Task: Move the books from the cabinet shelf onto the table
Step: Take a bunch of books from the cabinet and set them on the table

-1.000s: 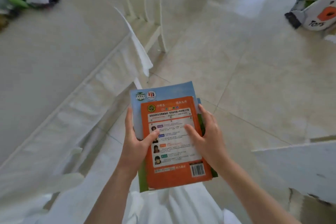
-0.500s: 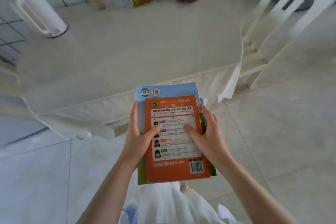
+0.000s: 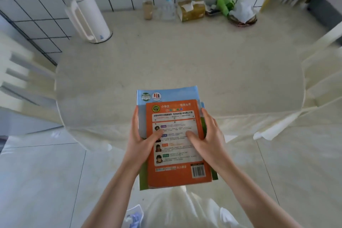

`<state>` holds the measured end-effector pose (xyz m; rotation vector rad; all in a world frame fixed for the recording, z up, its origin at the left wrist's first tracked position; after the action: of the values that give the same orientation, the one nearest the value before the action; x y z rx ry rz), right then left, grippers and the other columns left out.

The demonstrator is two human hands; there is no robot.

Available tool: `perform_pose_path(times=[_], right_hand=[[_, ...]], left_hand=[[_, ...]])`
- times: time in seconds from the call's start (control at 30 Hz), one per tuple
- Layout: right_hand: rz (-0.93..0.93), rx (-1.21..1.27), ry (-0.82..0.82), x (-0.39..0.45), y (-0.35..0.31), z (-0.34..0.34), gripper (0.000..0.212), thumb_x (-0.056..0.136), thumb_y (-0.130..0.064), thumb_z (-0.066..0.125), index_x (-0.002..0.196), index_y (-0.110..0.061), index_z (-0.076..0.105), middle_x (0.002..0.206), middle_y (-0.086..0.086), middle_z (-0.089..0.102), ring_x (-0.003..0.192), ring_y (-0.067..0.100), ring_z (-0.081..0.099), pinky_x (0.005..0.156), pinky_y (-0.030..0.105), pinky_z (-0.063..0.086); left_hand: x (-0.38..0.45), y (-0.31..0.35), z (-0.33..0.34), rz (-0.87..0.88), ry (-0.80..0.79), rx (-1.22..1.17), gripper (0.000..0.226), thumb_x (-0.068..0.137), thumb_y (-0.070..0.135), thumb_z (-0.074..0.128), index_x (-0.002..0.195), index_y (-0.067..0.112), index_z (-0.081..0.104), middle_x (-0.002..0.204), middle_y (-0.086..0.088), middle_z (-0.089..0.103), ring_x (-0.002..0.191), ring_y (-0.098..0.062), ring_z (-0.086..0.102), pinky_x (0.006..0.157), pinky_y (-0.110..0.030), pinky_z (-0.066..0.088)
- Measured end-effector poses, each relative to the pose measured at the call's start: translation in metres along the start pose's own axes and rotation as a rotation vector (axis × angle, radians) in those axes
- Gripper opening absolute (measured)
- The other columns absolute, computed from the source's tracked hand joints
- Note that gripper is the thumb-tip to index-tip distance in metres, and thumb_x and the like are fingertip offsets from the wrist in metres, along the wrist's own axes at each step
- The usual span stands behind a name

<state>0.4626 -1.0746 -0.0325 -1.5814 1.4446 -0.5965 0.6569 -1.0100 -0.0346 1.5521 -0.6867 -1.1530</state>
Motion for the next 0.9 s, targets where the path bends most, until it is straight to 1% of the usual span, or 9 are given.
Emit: perform_pose_path(times=[0.1,0.2,0.4,0.5,0.6,0.63,0.77,0.83,0.9], right_hand=[[-0.022,-0.040,-0.009,0.023,-0.016,0.007,0.079,0.085,-0.034,0.064,0.149,-0.031,0.017,0.133,-0.015,0.040,0.111,0.004,0.050,0.081,0.019,0.047],[-0.034,-0.052,-0.013,0.048,-0.027,0.011,0.077,0.085,-0.034,0.063,0.148,-0.032,0.017,0.126,-0.020,0.037,0.114,0.002,0.044,0.091,0.029,0.044],[-0.050,-0.059,-0.064,0.116,-0.035,0.018,0.073,0.085,-0.033,0.062,0.143,-0.045,0.019,0.125,-0.021,0.040,0.103,-0.016,0.041,0.069,0.009,0.032],[-0.064,-0.039,-0.099,0.156,-0.041,0.018,0.072,0.085,-0.032,0.062,0.143,-0.044,0.021,0.127,-0.018,0.041,0.104,-0.015,0.040,0.073,0.009,0.033],[-0.026,0.036,-0.115,0.191,-0.043,0.017,0.083,0.079,-0.037,0.066,0.143,-0.043,0.013,0.127,-0.016,0.045,0.113,0.003,0.049,0.090,0.033,0.048],[0.010,0.094,-0.117,0.200,-0.043,0.016,0.090,0.078,-0.035,0.068,0.143,-0.042,0.007,0.121,-0.017,0.046,0.111,0.008,0.053,0.088,0.039,0.052],[0.218,0.334,-0.179,0.244,-0.040,0.015,0.105,0.081,-0.022,0.074,0.149,-0.029,-0.007,0.099,-0.017,0.050,0.086,0.003,0.059,0.062,0.024,0.048],[0.262,0.370,-0.221,0.260,-0.042,0.018,0.100,0.080,-0.021,0.074,0.149,-0.026,0.001,0.101,-0.011,0.056,0.085,0.004,0.061,0.062,0.025,0.049],[0.234,0.316,-0.255,0.275,-0.051,0.021,0.081,0.079,-0.021,0.075,0.143,-0.022,0.026,0.108,-0.006,0.061,0.092,0.009,0.064,0.069,0.029,0.054]], left_hand=[[0.026,0.010,-0.008,0.009,0.005,0.009,0.081,0.083,0.007,0.073,0.117,0.068,0.032,0.111,0.000,0.070,0.090,-0.021,0.074,0.063,-0.038,0.061],[0.053,0.013,-0.011,-0.002,0.004,0.008,0.081,0.083,0.010,0.074,0.125,0.065,0.033,0.113,0.000,0.069,0.091,-0.022,0.074,0.066,-0.043,0.061],[0.115,0.017,-0.005,-0.047,0.030,-0.001,0.076,0.084,0.011,0.072,0.141,0.045,0.035,0.114,0.002,0.067,0.090,-0.019,0.073,0.064,-0.037,0.061],[0.146,0.024,-0.001,-0.057,0.046,-0.006,0.073,0.085,0.013,0.071,0.141,0.045,0.036,0.111,0.003,0.070,0.090,-0.018,0.074,0.065,-0.037,0.061],[0.172,0.034,0.003,-0.068,0.044,-0.002,0.074,0.086,0.013,0.070,0.142,0.046,0.033,0.110,0.004,0.071,0.090,-0.019,0.074,0.065,-0.036,0.061],[0.178,0.039,0.003,-0.069,0.049,-0.008,0.076,0.086,0.013,0.070,0.143,0.046,0.031,0.110,0.004,0.071,0.089,-0.019,0.074,0.063,-0.036,0.061],[0.212,0.044,0.000,-0.079,0.072,-0.080,0.110,0.083,0.011,0.073,0.147,0.051,-0.007,0.107,-0.001,0.072,0.091,-0.024,0.074,0.069,-0.044,0.061],[0.227,0.045,-0.004,-0.111,0.080,-0.091,0.116,0.081,0.011,0.074,0.147,0.047,-0.014,0.108,-0.004,0.071,0.091,-0.024,0.074,0.071,-0.044,0.061],[0.241,0.053,-0.008,-0.112,0.064,-0.090,0.099,0.080,0.009,0.075,0.149,0.036,0.009,0.109,-0.006,0.071,0.090,-0.024,0.074,0.067,-0.041,0.061]])
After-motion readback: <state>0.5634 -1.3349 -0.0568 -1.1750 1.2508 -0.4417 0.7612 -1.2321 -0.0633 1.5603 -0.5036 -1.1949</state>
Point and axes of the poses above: each hand's wrist, its own x-axis towards the middle knuckle, its own z-axis out of the palm, y = z × x, the point moved 9 cm from there along x, towards the middle knuckle
